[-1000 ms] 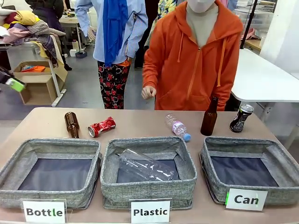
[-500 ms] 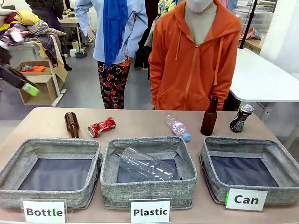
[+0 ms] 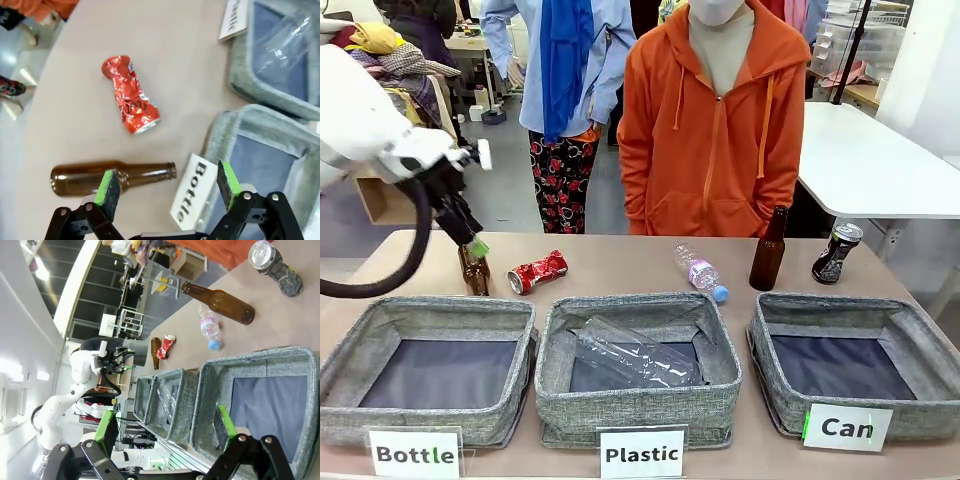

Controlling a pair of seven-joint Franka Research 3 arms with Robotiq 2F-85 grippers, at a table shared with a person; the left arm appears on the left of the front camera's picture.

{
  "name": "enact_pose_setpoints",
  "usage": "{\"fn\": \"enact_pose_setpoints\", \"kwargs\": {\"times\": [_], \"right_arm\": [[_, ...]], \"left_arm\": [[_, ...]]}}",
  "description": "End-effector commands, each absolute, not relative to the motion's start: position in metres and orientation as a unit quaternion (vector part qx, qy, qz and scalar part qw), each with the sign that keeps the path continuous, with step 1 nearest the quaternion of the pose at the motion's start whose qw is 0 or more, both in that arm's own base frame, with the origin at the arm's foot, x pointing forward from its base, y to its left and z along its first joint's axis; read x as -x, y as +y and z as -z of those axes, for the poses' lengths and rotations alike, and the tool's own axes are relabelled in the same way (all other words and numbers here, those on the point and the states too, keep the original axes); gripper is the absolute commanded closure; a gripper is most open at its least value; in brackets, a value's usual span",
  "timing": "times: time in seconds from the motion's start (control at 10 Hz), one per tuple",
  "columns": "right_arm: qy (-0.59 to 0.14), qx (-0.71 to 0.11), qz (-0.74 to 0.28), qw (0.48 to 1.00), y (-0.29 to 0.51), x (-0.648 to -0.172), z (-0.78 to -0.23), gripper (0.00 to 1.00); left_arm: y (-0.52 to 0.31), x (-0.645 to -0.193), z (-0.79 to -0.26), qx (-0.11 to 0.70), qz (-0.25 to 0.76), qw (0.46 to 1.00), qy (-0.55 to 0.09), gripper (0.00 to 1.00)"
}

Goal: Sort the can waste into the basket.
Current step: Pick up the can waste from the table and place it in the right Fabric basket.

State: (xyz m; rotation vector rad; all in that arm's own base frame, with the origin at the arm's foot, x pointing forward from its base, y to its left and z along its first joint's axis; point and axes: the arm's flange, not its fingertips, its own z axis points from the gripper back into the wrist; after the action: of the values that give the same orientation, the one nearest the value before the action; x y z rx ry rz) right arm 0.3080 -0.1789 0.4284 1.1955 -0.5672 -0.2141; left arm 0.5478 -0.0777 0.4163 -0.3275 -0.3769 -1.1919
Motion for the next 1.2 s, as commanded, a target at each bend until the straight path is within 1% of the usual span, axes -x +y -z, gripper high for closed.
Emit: {"fn": "enact_pose_setpoints", "kwargs": {"times": [0.0,0.1,0.3,0.6,1.1], "right_arm": [[-0.268,-0.556,0.093,0.781,-0.180,-0.309,-0.431,0.00],[-0.268,-0.556,0.093,0.781,-0.180,-0.309,-0.431,0.00],[-0.268,-0.556,0.093,0.781,-0.180,-0.309,-0.431,0.00],[-0.268,-0.556,0.093,0.781,-0.180,-0.309,-0.431,0.00],[-0.268,-0.556,0.093,0.781,-0.180,-0.309,-0.431,0.00]], "left_arm": [[-0.092,-0.575,-0.393,0.114,0.556,0.808,-0.158,0.00],[-0.101,-0.581,-0.383,0.092,0.564,0.803,-0.165,0.00],[-0.120,-0.592,-0.377,0.081,0.575,0.793,-0.183,0.00],[-0.150,-0.615,-0.357,0.079,0.590,0.790,-0.148,0.00],[-0.181,-0.623,-0.323,0.052,0.598,0.793,-0.100,0.00]]}}
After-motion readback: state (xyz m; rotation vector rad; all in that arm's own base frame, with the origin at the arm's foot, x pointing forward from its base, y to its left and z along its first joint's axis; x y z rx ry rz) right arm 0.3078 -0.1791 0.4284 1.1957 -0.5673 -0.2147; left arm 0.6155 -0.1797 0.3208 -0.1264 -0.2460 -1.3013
